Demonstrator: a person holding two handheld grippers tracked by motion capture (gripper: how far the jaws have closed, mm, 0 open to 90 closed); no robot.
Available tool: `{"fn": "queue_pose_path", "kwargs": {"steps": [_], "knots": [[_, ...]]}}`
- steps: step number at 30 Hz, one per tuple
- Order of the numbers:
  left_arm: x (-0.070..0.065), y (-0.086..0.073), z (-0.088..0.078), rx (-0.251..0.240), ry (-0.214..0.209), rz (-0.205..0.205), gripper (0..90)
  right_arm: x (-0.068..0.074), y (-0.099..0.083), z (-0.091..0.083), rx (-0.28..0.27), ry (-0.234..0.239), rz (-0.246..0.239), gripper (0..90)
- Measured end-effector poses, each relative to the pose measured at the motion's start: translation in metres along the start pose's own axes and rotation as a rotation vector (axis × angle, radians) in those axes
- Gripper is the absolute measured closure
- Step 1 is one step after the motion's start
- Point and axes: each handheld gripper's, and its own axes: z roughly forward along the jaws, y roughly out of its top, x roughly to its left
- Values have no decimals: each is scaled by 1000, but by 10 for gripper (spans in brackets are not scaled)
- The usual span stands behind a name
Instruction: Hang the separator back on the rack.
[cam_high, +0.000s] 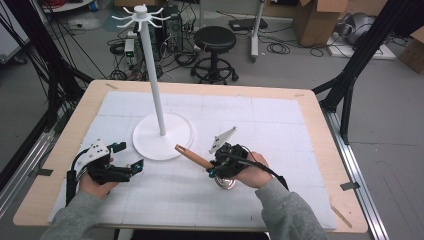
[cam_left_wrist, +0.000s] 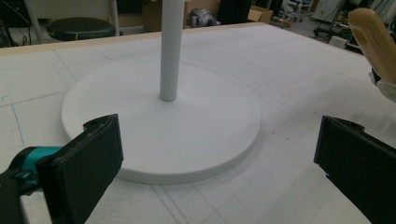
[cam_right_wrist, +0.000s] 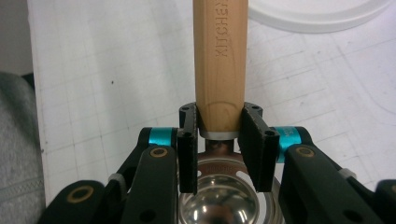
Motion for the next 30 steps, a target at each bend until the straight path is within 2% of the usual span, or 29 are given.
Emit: {"fn": "queue_pose_path", "kwargs": {"steps": [1, 6, 7, 8, 10, 11, 12, 13, 15, 23, 27, 30], "knots": [[0, 0, 0, 0, 0, 0, 17, 0, 0, 0, 0, 0, 0, 697], [0, 0, -1, 1, 2, 8, 17, -9, -2, -10, -84, -2, 41, 697], [0, 0, -1, 1, 2, 8, 18, -9, -2, -10, -84, -2, 41, 697], [0, 0, -1, -1, 1, 7, 17, -11, -3, -13, -114, 2, 51, 698], [0, 0, -1, 0, 0, 9, 17, -12, -3, -15, -130, 6, 59, 697], [0, 0, -1, -1, 1, 9, 18, -13, -3, -17, -146, 7, 68, 697], [0, 0, -1, -1, 3, 7, 17, -17, -3, -21, -185, 15, 94, 697], [0, 0, -1, -3, 2, 7, 17, -17, -3, -21, -185, 15, 94, 697], [-1, 0, -1, -4, 2, 6, 18, -19, -4, -25, -225, 25, 125, 697], [0, 0, -1, 1, 4, 6, 17, -26, -6, -36, -329, -2, 135, 697], [0, 0, -1, 2, 5, 6, 18, -27, -5, -39, -350, -12, 140, 697], [0, 0, -1, 1, 4, 4, 17, -31, -5, -44, -392, -29, 142, 697]]}}
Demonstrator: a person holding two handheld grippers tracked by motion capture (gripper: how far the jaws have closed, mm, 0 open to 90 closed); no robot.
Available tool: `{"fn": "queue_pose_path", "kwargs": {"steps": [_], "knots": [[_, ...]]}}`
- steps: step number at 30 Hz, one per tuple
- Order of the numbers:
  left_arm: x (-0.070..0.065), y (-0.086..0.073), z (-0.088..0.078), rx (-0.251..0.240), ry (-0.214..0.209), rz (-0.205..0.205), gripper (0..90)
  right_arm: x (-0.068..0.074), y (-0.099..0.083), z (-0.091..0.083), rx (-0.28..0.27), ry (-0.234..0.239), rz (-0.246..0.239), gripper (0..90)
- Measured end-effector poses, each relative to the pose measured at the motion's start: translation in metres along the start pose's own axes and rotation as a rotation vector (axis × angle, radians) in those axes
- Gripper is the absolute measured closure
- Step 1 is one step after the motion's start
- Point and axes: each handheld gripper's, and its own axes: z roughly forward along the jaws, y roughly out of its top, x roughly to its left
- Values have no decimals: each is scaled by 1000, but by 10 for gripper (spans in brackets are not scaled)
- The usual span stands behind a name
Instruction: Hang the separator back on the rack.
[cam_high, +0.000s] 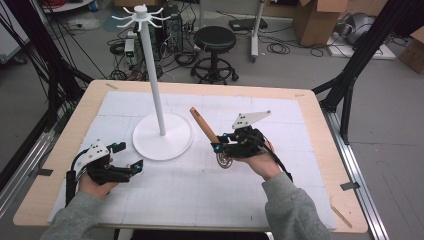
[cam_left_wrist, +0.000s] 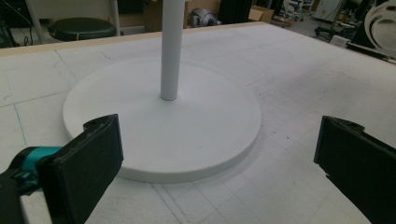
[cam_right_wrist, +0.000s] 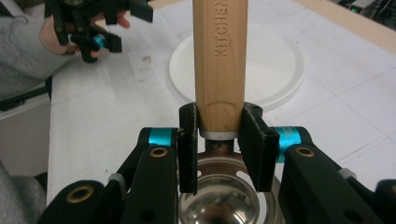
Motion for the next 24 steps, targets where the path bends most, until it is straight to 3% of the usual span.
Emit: {"fn": "queue_pose_path", "kwargs": {"steps": [12, 24], "knots": [[1, 0, -2, -9, -4, -4, 17, -7, 13, -6, -79, -19, 16, 697], [0, 0, -5, -23, -7, -6, 17, -9, 32, -11, -156, -30, -21, 697]]}}
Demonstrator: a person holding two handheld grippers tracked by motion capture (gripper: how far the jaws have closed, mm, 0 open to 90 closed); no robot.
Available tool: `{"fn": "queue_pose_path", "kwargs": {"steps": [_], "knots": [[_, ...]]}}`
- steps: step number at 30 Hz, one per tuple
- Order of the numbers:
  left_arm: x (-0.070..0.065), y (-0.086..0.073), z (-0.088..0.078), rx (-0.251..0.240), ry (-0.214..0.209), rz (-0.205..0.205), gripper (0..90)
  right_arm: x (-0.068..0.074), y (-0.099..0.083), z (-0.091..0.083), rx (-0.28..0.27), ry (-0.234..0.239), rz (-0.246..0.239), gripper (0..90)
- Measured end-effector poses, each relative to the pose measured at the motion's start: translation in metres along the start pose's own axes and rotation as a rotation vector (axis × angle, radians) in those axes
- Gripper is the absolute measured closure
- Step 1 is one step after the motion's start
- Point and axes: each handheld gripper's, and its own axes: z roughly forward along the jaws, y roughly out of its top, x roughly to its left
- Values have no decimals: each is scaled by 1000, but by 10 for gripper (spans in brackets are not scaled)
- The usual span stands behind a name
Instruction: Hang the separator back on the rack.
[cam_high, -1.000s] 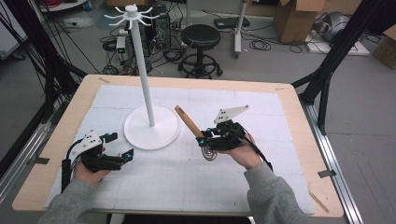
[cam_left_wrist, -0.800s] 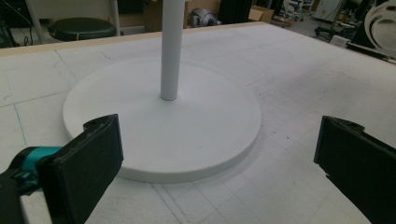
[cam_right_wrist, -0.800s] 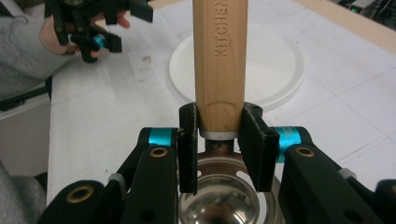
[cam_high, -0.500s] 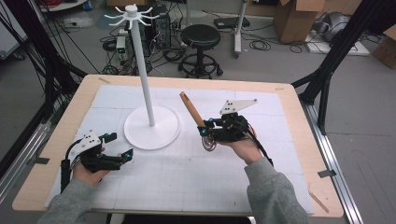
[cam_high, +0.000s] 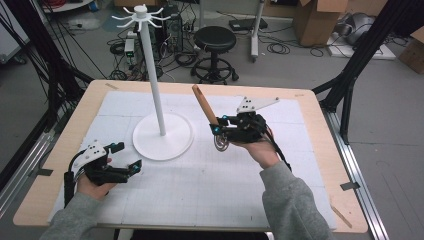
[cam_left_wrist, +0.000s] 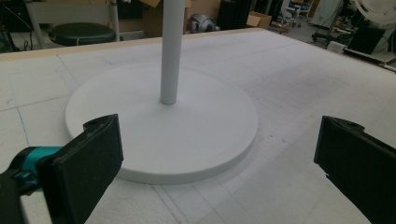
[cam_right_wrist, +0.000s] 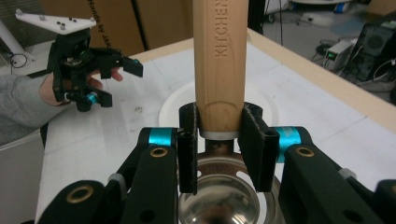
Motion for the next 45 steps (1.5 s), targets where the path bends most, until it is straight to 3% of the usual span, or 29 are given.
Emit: {"fn": "queue_pose_path", "kwargs": {"steps": [5, 18, 27, 36, 45], "knots": [[0, -1, -2, 5, 0, -5, 18, 1, 11, -1, -62, 2, -19, 697], [2, -2, -5, -1, 11, -11, 17, 6, 37, 1, -127, -2, -58, 697], [3, -2, -8, -7, 18, -14, 17, 4, 45, 4, -174, 5, -61, 697], [4, -2, -11, -12, 26, -14, 17, 3, 61, 10, -202, -2, -53, 697], [4, -2, -11, -20, 25, -16, 17, 3, 71, 22, -191, -15, -62, 697]]}}
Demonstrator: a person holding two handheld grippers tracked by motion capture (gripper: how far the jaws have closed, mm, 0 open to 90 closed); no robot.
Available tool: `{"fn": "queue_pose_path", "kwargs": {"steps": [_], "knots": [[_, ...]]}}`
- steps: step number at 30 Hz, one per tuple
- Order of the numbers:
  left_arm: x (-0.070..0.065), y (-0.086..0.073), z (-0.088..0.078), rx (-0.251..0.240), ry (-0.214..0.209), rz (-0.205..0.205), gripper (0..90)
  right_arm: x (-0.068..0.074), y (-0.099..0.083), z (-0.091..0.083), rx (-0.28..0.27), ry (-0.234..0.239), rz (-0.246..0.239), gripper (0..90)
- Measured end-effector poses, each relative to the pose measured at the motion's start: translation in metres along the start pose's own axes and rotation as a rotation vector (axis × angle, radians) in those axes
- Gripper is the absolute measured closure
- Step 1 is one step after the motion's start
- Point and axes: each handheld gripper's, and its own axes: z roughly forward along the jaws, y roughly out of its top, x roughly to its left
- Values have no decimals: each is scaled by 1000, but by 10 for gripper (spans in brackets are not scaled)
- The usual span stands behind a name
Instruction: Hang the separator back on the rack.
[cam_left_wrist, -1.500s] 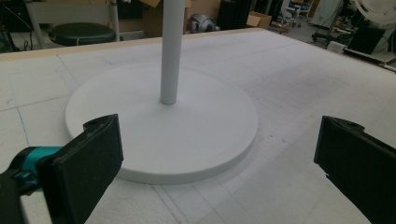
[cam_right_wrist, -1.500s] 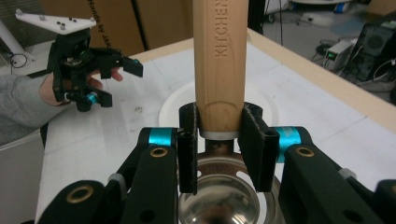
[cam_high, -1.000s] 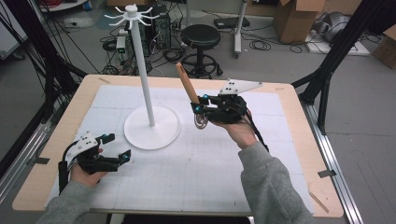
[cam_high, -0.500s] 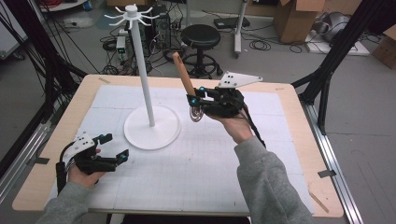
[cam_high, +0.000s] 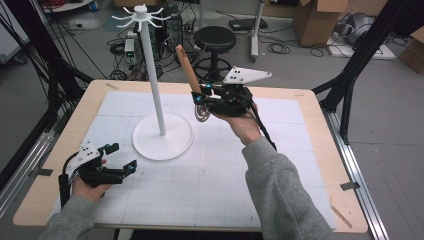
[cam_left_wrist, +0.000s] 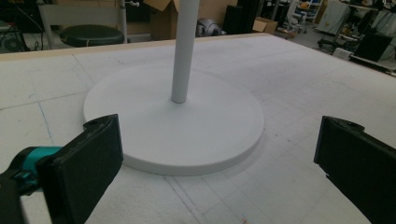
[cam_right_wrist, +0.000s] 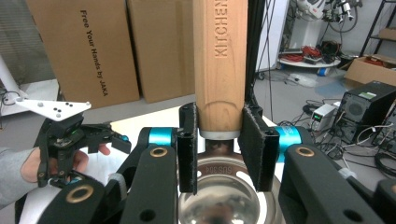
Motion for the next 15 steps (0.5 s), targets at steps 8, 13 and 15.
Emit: {"fn": "queue_pose_path", "kwargs": {"steps": [8, 13, 15], "knots": [[0, 0, 0, 4, -1, -1, 17, -1, 7, 6, -7, -9, 5, 697], [0, -1, 0, 6, 0, -5, 18, -1, 11, 7, -17, -13, 3, 697], [0, -1, 0, 6, -2, -4, 17, -2, 13, 8, -19, -14, 2, 697]]}}
